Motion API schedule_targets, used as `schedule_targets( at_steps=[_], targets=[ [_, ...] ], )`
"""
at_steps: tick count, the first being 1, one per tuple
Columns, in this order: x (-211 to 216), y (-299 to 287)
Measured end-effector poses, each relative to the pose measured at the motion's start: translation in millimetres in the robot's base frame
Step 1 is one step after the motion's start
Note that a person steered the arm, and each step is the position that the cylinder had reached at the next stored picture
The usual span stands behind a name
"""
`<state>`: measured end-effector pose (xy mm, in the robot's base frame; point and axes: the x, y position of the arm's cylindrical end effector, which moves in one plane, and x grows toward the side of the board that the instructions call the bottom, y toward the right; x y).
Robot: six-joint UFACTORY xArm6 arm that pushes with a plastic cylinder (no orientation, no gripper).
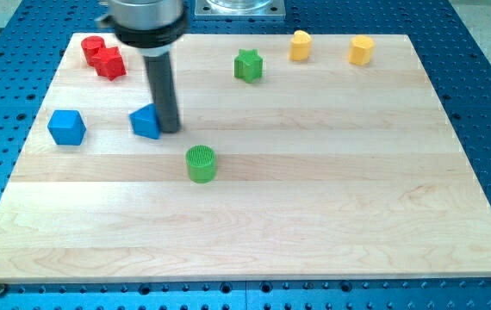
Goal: Place the green star to the center right side of the board
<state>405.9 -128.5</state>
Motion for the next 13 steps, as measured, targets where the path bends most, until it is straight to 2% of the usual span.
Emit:
schedule_targets(
  at_steps=[1, 2, 3, 4, 10, 11, 12, 13],
  targets=[
    [0.0, -42.8],
    [3.6, -56.3],
    [0.7, -9.4],
    [-1.3, 12.2],
    [-1.9, 28.3],
    [-17.9, 48.6],
    [-97.0, 48.6],
    [-115.7, 71.5]
  ],
)
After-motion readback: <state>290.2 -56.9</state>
